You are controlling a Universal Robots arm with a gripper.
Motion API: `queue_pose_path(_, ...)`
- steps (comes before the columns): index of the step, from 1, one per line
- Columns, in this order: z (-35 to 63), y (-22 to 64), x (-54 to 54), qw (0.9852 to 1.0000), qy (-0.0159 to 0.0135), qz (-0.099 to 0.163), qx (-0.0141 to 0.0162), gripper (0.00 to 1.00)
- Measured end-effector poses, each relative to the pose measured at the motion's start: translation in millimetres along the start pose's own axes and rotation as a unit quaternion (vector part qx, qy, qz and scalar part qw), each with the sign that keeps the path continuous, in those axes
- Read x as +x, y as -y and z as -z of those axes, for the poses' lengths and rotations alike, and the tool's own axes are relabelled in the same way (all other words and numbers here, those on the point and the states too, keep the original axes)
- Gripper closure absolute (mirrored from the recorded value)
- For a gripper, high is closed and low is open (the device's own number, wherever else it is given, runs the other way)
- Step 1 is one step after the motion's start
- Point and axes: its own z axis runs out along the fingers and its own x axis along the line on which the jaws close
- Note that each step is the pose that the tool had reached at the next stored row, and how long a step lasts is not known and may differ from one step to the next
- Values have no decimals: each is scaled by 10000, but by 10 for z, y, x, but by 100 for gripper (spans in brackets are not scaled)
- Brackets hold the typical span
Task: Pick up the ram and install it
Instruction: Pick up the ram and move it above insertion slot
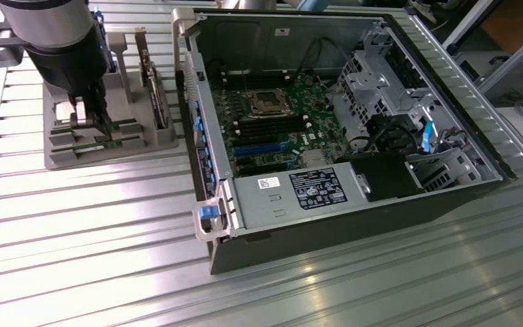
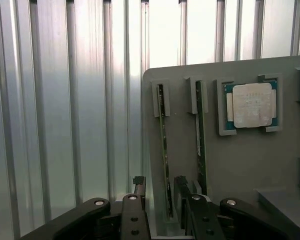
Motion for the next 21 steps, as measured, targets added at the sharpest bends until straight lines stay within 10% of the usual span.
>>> queue_pose_path(21, -179, -78, -5, 10000, -5, 0, -1, 64)
